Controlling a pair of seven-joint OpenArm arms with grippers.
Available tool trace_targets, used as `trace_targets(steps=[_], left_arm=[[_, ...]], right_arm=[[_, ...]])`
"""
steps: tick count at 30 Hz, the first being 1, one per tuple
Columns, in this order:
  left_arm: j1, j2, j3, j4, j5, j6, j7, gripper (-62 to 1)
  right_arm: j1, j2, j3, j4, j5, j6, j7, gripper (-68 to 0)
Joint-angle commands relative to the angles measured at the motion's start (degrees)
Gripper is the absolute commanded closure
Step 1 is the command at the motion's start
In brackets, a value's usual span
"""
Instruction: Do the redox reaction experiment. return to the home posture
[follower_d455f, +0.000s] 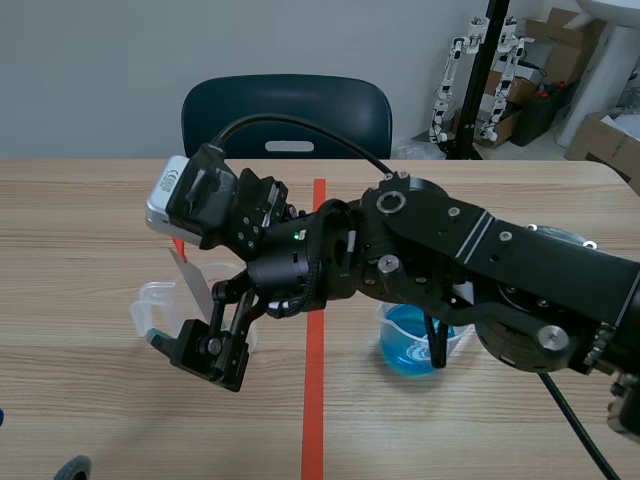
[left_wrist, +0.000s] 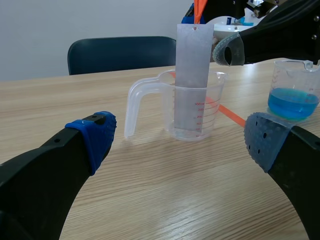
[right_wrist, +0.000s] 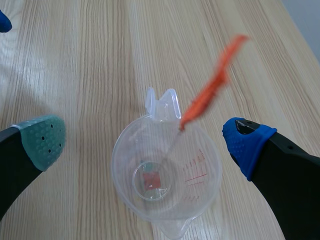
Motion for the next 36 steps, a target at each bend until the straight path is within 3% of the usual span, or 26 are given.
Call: trace_targets(steps=[1,4,7,9,36], left_arm=[[0.59,-0.17,-0.28,0.46,-0.35,-0.13,-0.81,-54.0],[0.59,-0.17,-0.28,0.46,-0.35,-0.13,-0.81,-54.0],[0.59,-0.17,-0.28,0.46,-0.35,-0.13,-0.81,-54.0],[0.59,-0.17,-0.28,0.46,-0.35,-0.13,-0.81,-54.0],[0.66,-0.42,-0.26,0.46,-0.35,-0.13,-0.83,-54.0]], right_arm=[[1.20,-0.17,0.13,1.18,-0.24,0.20,0.68,-67.9],[1.25,-0.15,0.15,1.18,-0.44,-2.16,0.66,-67.9],[1.25,-0.15,0.15,1.18,-1.57,-8.50,0.70,-67.9],[1.25,-0.15,0.15,1.18,-1.57,-11.02,0.85,-67.9],[1.40,-0.15,0.22,2.80,-1.70,-11.06,-0.63,-67.9]])
